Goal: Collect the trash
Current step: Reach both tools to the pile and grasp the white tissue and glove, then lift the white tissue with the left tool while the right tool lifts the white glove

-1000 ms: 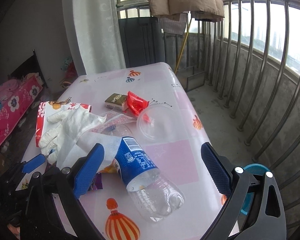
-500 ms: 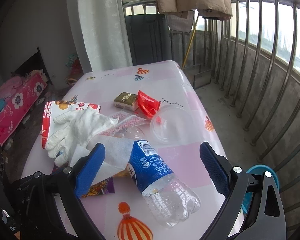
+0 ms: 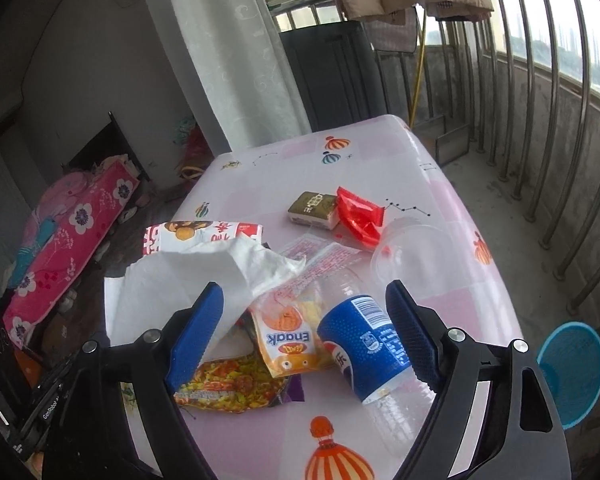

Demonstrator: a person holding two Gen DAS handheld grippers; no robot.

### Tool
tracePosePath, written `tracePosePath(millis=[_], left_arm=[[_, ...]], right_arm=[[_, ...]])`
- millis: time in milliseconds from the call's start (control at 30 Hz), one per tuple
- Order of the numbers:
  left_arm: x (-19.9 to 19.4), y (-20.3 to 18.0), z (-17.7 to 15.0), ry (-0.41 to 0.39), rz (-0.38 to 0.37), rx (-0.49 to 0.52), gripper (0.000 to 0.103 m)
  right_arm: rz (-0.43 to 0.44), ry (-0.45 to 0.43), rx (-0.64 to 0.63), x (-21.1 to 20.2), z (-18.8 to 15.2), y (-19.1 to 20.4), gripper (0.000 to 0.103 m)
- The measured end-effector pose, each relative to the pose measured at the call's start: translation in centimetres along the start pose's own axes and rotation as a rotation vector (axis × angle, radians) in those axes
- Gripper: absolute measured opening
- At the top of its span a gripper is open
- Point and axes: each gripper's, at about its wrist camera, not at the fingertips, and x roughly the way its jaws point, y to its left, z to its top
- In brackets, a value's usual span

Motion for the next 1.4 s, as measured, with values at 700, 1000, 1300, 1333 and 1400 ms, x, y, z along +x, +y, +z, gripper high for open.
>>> tracePosePath(millis=[700,1000,1300,1333,1400], left_arm=[[3.1,3.4,-1.3,0.074,0.049,-0.086,0.0],[3.4,3.3,-1.6,0.08,0.054,-0.095,0.0],[3.2,3.2,-1.8,0.061,0.04,-0.097,0.0],[2.8,3.1,-1.6,0.049,0.034,-0.092,0.0],[1.9,2.9,-1.2,0.016,0.019,-0.084,0.0]], right_arm=[[0.027,0.16,0.074,8.1,1.1,0.2,0.025],[0.059,0.182,0.093,8.7,1.6,-0.2,0.026],[0.145,0.105,0.063,7.0,2.2,0.8,0.004],[0.162,0.088,0.05,6.5,2.4,1.3,0.004],[0.193,0.054,0.023,5.7,3.0,2.2,0.003]])
